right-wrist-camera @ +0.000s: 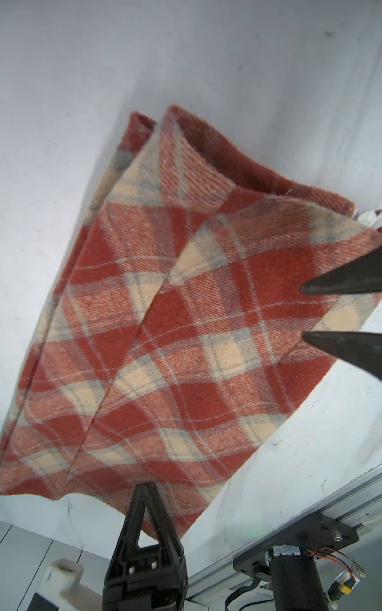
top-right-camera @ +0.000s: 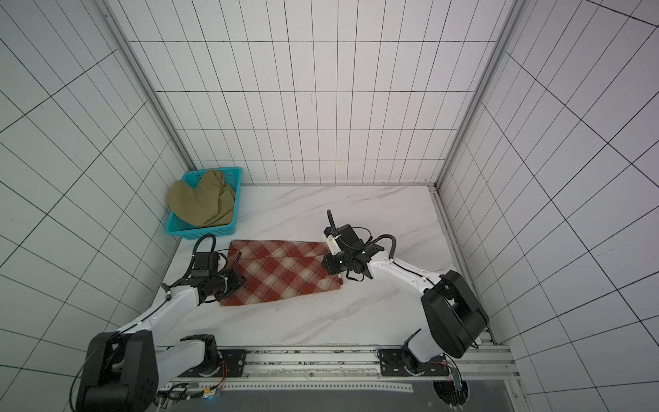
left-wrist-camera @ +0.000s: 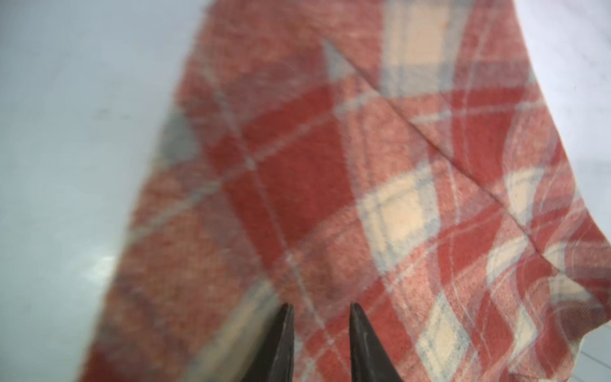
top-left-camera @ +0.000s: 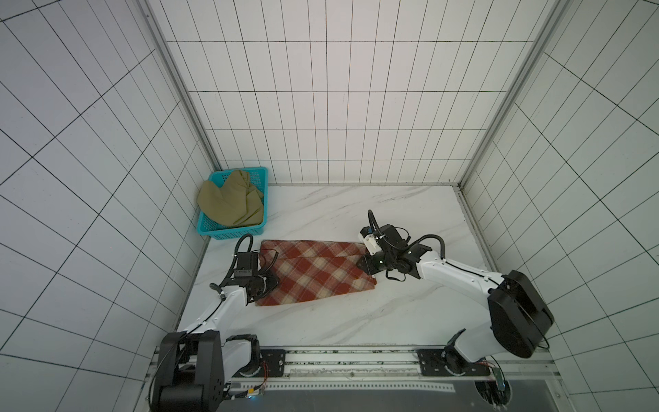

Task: Fold and stack skirts
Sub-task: Rotate the skirt at the center of the table.

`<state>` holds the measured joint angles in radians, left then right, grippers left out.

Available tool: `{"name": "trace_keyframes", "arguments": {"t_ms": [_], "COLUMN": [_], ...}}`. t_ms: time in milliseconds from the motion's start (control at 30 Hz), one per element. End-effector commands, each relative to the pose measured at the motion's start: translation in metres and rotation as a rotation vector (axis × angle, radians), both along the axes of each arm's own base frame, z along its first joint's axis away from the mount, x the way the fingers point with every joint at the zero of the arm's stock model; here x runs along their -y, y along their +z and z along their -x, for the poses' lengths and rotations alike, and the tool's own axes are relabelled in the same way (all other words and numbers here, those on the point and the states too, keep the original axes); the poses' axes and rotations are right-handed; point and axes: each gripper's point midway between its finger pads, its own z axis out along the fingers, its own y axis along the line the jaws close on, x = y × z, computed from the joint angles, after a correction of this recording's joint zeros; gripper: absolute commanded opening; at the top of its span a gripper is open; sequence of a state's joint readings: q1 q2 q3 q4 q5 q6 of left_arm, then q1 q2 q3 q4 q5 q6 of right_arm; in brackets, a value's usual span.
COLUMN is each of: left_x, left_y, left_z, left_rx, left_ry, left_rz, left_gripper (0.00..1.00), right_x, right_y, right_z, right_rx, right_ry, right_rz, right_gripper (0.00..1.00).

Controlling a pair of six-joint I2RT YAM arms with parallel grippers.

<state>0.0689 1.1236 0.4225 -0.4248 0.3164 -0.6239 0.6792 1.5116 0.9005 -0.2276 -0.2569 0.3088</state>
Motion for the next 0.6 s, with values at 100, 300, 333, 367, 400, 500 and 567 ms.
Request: {"name": "trace_keyframes", "arguments": {"t_ms": [100,300,333,367,400,500,567], "left_x": [-0.006,-0.008,-0.008,-0.008,-0.008,-0.006,-0.005], "left_y": [-0.003,-0.016,-0.017,-0.017,-0.015,0.001,0.022], "left_z": [0.008,0.012,0.011,0.011,0.009,-0.001,-0.012], "left_rx": [-0.004,-0.034,-0.037,-0.034,-0.022,0.054,0.136], "left_ry": [0.042,0.054,0.055,0.055,0.055,0.043,0.028], "left_rz": [0.031,0.023,0.025,0.025,0.028,0.03,0.023], "left_gripper": [0.29,0.29,0.29,0.29,0.29,0.29,0.29], "right_x": [0.018,0.036,0.039,0.041,0.041,0.035,0.028], "right_y": [-0.056,-0.094,-0.099,-0.103,-0.103,-0.086,-0.063], "right_z": [0.03,0.039,0.04,0.04,0.04,0.036,0.03], "right_rx": [-0.127,-0.187,-0.193,-0.196,-0.197,-0.174,-0.153], "right_ry": [-0.007,-0.038,-0.046,-0.049,-0.049,-0.045,-0.042], "right_rz": [0.055,0.136,0.151,0.159,0.161,0.122,0.061], "right_gripper": [0.13,0.07,0.06,0.05,0.04,0.04,0.04]}}
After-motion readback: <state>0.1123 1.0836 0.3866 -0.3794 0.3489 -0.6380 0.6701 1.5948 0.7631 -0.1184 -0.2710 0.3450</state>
